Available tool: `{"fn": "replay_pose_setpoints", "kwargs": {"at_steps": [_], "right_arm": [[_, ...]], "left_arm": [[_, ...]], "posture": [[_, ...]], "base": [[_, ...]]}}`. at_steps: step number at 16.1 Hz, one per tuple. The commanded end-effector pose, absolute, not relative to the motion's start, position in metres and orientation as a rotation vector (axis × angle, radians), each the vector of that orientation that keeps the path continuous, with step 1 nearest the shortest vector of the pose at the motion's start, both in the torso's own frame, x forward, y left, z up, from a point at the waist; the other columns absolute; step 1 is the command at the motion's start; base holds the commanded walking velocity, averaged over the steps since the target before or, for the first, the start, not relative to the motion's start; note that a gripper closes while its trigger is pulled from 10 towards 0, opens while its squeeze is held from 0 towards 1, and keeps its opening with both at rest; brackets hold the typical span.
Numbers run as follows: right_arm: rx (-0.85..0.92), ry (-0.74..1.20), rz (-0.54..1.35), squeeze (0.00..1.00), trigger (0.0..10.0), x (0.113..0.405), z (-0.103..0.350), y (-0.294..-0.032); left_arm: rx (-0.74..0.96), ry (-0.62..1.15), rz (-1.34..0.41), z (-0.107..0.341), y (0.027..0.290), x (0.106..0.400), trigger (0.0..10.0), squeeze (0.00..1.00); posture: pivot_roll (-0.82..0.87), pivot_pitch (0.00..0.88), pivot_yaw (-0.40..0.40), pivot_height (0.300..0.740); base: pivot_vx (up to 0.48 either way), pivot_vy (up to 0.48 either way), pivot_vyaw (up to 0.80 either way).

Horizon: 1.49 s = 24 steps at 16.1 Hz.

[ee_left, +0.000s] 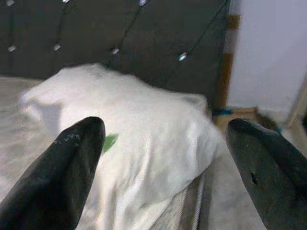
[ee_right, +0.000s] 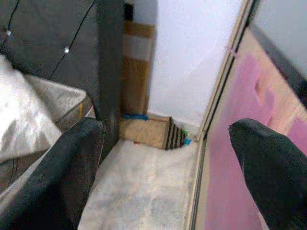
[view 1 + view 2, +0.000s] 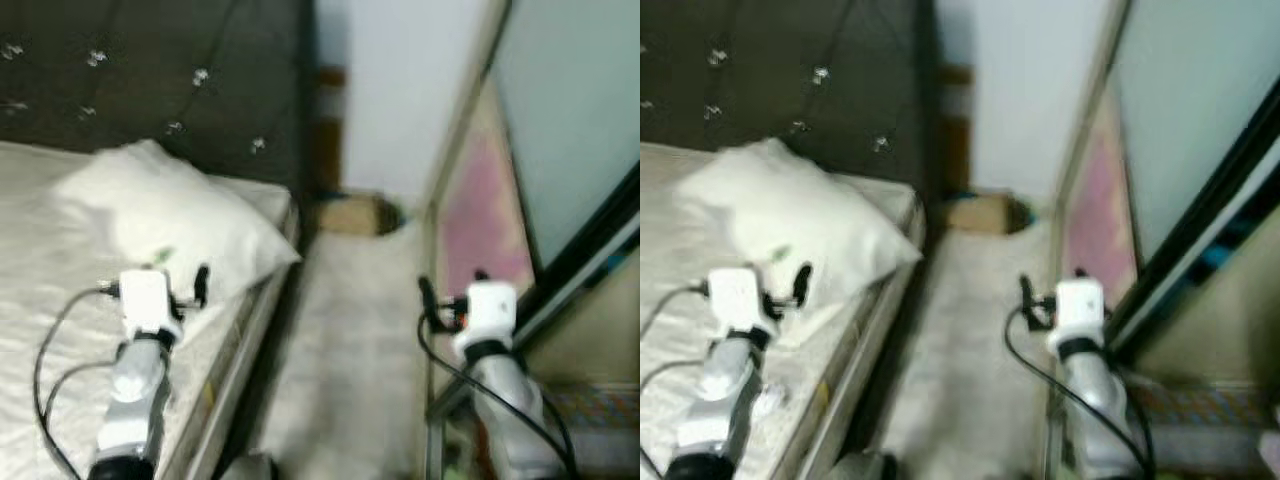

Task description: Clean up the room

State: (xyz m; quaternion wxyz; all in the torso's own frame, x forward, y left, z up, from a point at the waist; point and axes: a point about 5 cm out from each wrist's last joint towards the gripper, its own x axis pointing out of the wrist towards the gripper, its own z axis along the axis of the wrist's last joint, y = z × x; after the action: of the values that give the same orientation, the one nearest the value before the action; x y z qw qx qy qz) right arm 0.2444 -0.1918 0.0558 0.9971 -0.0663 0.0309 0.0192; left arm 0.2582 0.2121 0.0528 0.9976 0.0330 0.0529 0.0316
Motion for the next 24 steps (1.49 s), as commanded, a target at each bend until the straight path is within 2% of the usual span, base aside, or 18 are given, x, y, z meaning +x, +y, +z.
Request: {"fn": "replay_pose_setpoints", "kwargs": {"at_steps": [1, 5, 8, 13, 16, 24], "right_arm": [[-0.143, 0.025, 0.039, 0.0, 10.0, 0.25, 0.061, -0.192], [-0.148, 0.044, 0.009, 0.0, 10.0, 0.246, 0.052, -0.204], [-0.143, 0.046, 0.049, 0.0, 10.0, 0.244, 0.049, -0.197], [-0.11, 0.026, 0.056, 0.0, 10.0, 0.242, 0.061, -0.197], [-0.1, 0.022, 0.057, 0.0, 10.0, 0.246, 0.065, -0.198], [-0.097, -0.002, 0.065, 0.0, 10.0, 0.251, 0.08, -0.196]], "left_arm": [[0.076, 0.108, 0.068, 0.051, 0.217, 0.26, 10.0, 0.0], [0.046, 0.125, 0.061, 0.04, 0.218, 0.253, 10.0, 0.0], [0.073, 0.112, 0.021, 0.041, 0.21, 0.254, 10.0, 0.0], [0.036, 0.108, -0.022, 0.048, 0.208, 0.229, 10.0, 0.0], [0.034, 0.103, -0.045, 0.05, 0.197, 0.231, 10.0, 0.0], [0.053, 0.07, -0.054, 0.074, 0.208, 0.235, 10.0, 0.0]], "posture": [[-0.03, 0.0, -0.039, 0.74], [-0.04, 0.0, -0.036, 0.74], [-0.02, 0.0, -0.027, 0.74], [-0.01, 0.0, -0.034, 0.74], [-0.01, 0.0, -0.043, 0.74], [0.01, 0.033, -0.06, 0.74]], "base": [[0.0, 0.0, 0.8], [0.0, 0.0, 0.8], [0.0, 0.0, 0.8], [0.0, 0.0, 0.8], [0.0, 0.0, 0.8], [0.0, 0.0, 0.8]]}}
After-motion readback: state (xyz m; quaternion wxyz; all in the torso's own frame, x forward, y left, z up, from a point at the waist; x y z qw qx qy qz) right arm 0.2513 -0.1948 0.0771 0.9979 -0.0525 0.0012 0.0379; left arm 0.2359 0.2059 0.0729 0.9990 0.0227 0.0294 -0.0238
